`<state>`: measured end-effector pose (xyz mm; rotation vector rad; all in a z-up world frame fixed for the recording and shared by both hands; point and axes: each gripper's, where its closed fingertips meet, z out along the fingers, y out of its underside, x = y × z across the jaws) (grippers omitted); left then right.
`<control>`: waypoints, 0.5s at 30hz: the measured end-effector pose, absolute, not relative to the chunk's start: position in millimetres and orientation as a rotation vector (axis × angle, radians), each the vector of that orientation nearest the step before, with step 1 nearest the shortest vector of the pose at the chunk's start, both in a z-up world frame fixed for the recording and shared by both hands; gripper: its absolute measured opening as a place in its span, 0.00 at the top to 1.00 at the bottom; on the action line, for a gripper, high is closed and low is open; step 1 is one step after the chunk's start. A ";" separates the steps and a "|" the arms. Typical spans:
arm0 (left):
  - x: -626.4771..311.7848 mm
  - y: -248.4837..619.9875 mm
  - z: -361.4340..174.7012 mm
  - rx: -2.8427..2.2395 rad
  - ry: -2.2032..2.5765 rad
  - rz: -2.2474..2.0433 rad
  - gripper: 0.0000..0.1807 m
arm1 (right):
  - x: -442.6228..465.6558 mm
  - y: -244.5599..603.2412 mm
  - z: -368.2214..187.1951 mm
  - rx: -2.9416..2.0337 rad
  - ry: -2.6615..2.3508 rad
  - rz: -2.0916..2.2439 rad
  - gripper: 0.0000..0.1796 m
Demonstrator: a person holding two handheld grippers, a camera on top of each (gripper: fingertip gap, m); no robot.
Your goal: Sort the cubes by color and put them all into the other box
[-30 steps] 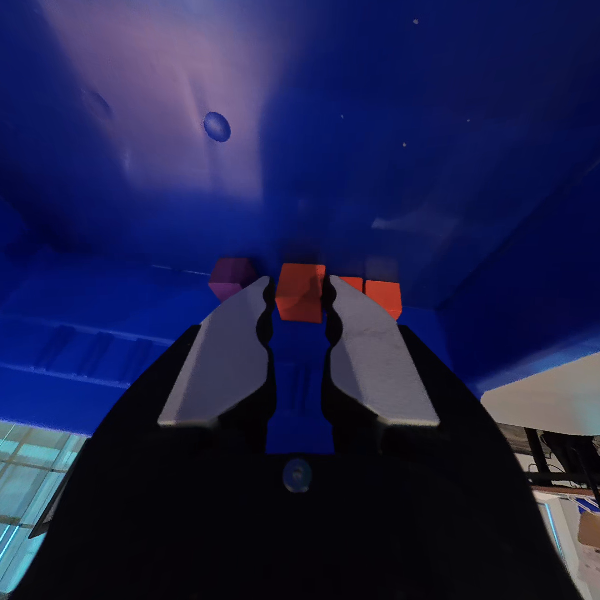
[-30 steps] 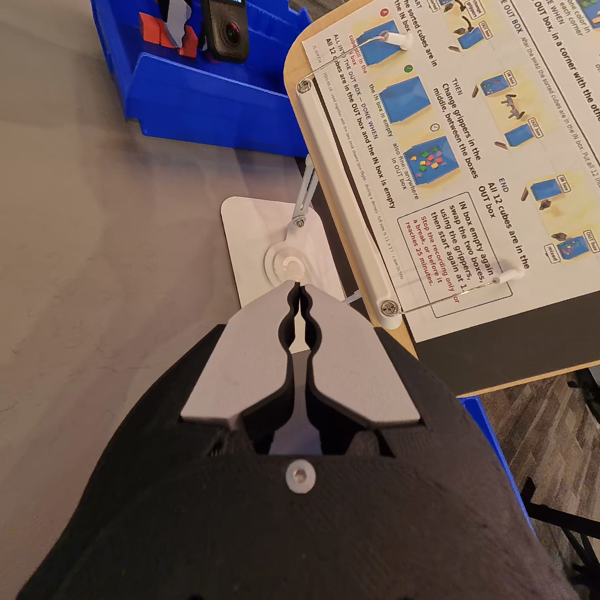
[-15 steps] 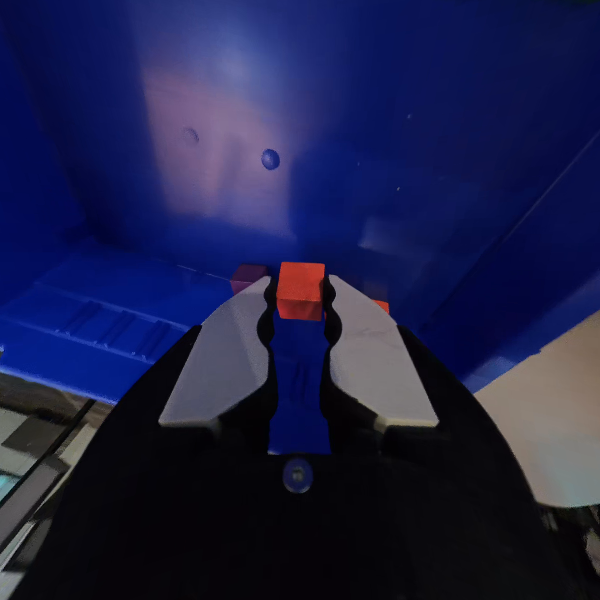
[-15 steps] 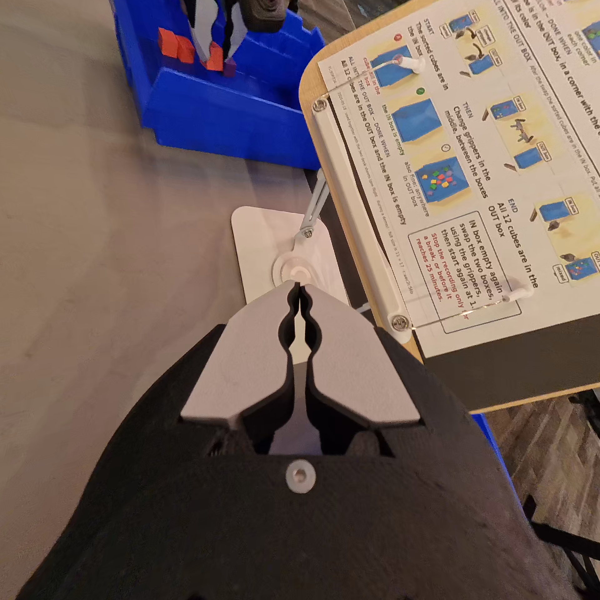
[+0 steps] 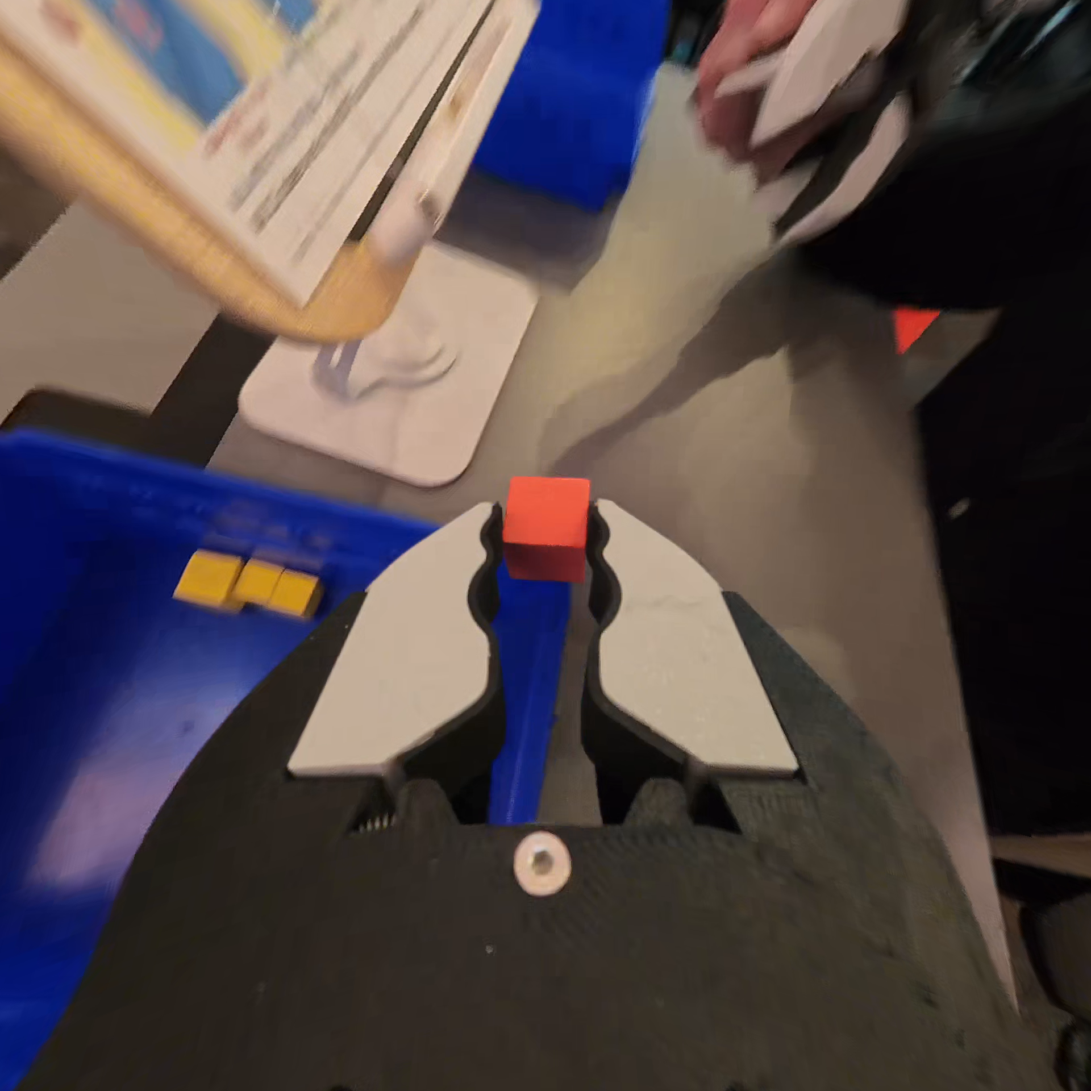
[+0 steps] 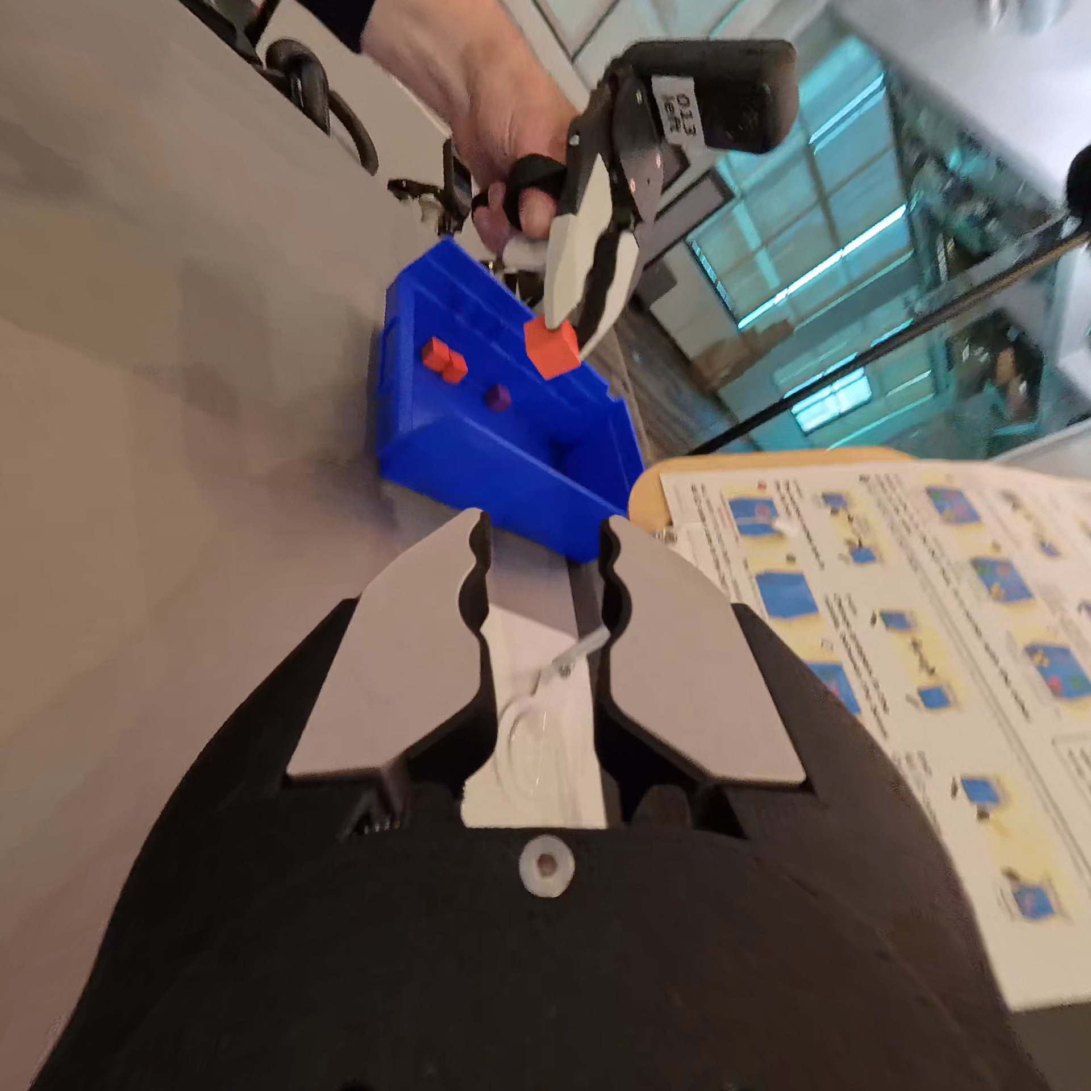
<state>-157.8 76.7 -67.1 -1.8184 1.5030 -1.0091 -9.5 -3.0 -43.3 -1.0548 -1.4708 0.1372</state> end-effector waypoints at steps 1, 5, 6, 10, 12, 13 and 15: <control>-150.0 67.0 -59.5 -1.773 1.498 -1.052 0.85 | -19.2 -5.5 -43.0 -1.015 -1.473 0.130 0.79; -123.9 35.4 -36.4 -1.615 1.452 -1.230 0.85 | -50.8 -13.4 -38.6 -0.885 -1.468 0.084 0.73; -118.6 28.7 -34.2 -1.590 1.449 -1.274 0.85 | -57.2 -16.4 -37.0 -0.856 -1.471 0.085 0.73; -94.9 3.0 -39.7 -1.532 1.508 -1.391 0.85 | -75.2 -20.6 -35.7 -0.795 -1.488 0.061 0.71; -84.4 -7.5 -42.7 -1.506 1.541 -1.446 0.85 | -79.9 -20.2 -39.6 -0.789 -1.515 0.053 0.70; -80.0 -11.5 -44.8 -1.501 1.563 -1.462 0.85 | -81.2 -20.1 -41.4 -0.784 -1.525 0.049 0.70; -72.0 -16.0 -45.2 -1.484 1.574 -1.498 0.85 | -83.5 -20.8 -49.4 -0.786 -1.568 0.048 0.72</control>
